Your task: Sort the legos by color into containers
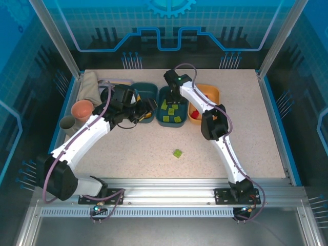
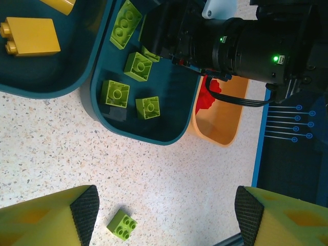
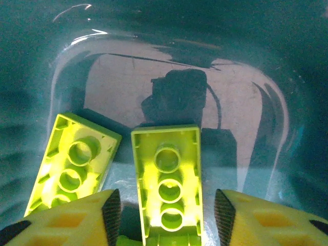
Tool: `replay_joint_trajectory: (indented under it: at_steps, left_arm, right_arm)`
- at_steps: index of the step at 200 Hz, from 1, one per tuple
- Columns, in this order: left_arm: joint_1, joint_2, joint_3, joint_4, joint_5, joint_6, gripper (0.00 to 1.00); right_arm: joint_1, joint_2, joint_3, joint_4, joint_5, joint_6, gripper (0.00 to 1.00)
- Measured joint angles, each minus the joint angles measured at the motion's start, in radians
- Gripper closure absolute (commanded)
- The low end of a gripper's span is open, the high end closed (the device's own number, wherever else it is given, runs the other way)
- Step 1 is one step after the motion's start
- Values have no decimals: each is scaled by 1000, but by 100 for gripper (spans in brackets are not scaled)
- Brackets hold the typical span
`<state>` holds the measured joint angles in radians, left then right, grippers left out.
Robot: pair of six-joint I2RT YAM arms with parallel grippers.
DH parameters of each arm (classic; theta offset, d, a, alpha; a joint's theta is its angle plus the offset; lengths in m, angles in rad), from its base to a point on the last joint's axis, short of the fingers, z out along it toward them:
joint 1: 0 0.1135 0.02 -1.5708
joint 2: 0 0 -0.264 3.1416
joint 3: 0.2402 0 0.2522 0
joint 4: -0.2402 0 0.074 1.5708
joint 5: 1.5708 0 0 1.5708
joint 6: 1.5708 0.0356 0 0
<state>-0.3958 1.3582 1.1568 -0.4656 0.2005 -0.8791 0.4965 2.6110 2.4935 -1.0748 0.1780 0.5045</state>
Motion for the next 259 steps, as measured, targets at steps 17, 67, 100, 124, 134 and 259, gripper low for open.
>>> replay_joint_trajectory:
  at_steps: [17, 67, 100, 124, 134, 259]
  left_arm:
    - [0, 0, 0, 0, 0, 0, 26]
    - [0, -70, -35, -24, 0, 8, 25]
    - [0, -175, -126, -90, 0, 31, 25]
    - [-2, -269, -201, -152, 9, 56, 25]
    - [-4, -310, -230, -175, 19, 68, 24]
    - [-55, -553, -459, -241, 157, 99, 24]
  right_arm:
    - [0, 0, 0, -2, -8, -3, 42]
    - [16, -151, -130, 9, 2, -7, 44]
    - [92, -505, -462, 74, 43, 3, 32]
    - [195, -749, -710, 116, 52, 62, 23]
    - [234, -819, -816, 123, 46, 106, 23]
    - [357, -875, -1291, 235, -155, 740, 29]
